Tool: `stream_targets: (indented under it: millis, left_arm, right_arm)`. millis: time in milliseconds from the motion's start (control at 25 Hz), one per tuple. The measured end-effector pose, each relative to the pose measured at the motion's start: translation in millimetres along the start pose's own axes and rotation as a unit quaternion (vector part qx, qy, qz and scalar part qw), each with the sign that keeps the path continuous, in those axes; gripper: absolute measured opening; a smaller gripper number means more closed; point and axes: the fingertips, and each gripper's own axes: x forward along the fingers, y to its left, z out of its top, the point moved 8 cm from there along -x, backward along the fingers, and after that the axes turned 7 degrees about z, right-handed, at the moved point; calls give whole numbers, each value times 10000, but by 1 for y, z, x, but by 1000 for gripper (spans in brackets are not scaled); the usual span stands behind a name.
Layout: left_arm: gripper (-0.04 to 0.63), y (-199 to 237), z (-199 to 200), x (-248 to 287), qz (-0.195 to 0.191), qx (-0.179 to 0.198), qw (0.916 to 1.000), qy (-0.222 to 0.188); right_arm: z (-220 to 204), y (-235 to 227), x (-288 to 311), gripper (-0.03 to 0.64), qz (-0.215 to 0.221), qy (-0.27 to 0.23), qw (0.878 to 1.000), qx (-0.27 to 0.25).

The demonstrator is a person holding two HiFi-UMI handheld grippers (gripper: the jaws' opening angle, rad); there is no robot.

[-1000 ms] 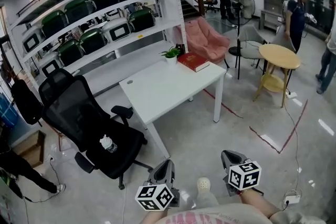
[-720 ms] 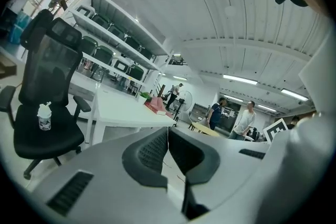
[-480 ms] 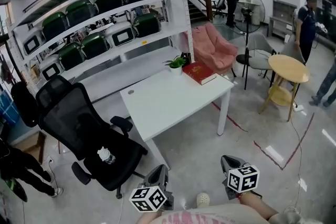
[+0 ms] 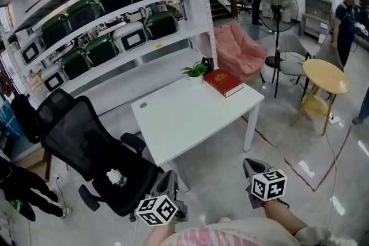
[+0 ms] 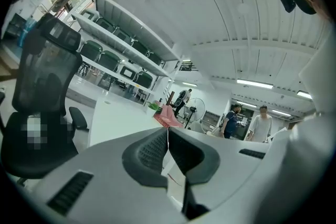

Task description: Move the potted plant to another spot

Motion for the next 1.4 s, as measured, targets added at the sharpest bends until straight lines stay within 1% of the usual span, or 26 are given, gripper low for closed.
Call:
stream_targets:
  millis: [360,560,760,1040,1240,1400]
  left_arm:
    - [25,8,7,67,51,-100,9998,-140]
    - [25,9,16,97,24,-99,9997,-230]
    - [25,9,19,122,-33,-93,9997,-207]
    - [25,15,19,159,-167,-57,9998,-61]
    - [25,19,23,184,-222,-100,9996,113]
    - [25,37,22,214,-201,-227,9992,258]
  right_arm:
    - [33,-36,60,15,96,14,9999,-133]
    - [50,-50,80,15,139,-70,9998,-152]
    - [59,-65,97,15,111,-81,9999,-66]
    - [59,-81,115,15,-18,-85,10000,28]
    - [61,-88,132,15,-111,136,9997,177]
    - [57,-96,160,15,-229,324,9988,282]
